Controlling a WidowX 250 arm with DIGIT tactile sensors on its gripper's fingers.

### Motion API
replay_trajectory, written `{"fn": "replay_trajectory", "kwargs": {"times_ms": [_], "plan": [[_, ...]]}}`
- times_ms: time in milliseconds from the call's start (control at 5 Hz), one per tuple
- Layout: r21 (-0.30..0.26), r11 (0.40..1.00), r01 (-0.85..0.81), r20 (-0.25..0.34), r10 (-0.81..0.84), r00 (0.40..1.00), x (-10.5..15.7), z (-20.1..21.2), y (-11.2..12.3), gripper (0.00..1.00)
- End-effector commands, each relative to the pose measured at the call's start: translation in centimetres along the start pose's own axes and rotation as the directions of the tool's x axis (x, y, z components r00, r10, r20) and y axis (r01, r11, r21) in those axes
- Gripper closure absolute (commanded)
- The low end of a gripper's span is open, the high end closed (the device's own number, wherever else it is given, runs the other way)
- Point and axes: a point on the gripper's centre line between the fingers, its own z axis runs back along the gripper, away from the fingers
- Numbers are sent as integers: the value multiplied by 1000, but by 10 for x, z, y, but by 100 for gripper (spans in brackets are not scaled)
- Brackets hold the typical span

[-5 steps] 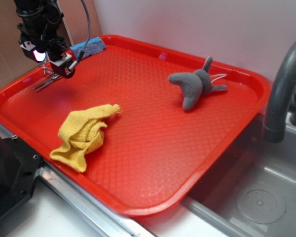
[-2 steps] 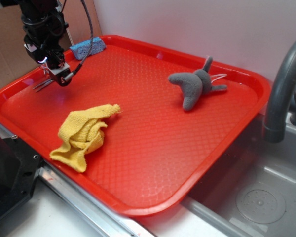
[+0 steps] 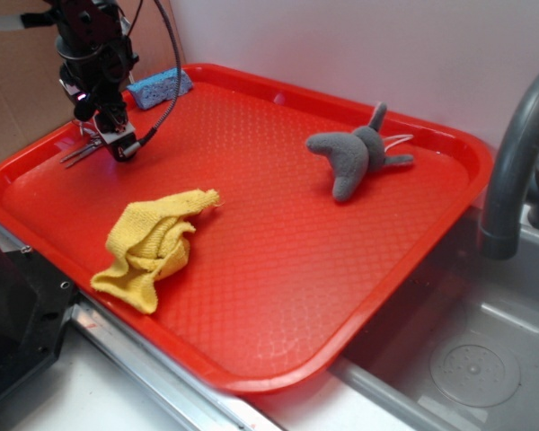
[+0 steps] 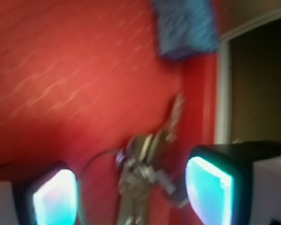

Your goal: Grab the silver keys.

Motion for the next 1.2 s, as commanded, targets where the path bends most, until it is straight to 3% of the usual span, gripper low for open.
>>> {"fn": "replay_trajectory", "kwargs": {"times_ms": [0, 200, 1000], "plan": [[-1, 1000, -16, -30, 16, 999, -19, -18, 9, 0], [-5, 999, -36, -13, 36, 999, -20, -16, 8, 100], [-14, 999, -37, -6, 37, 999, -20, -11, 8, 100]]}}
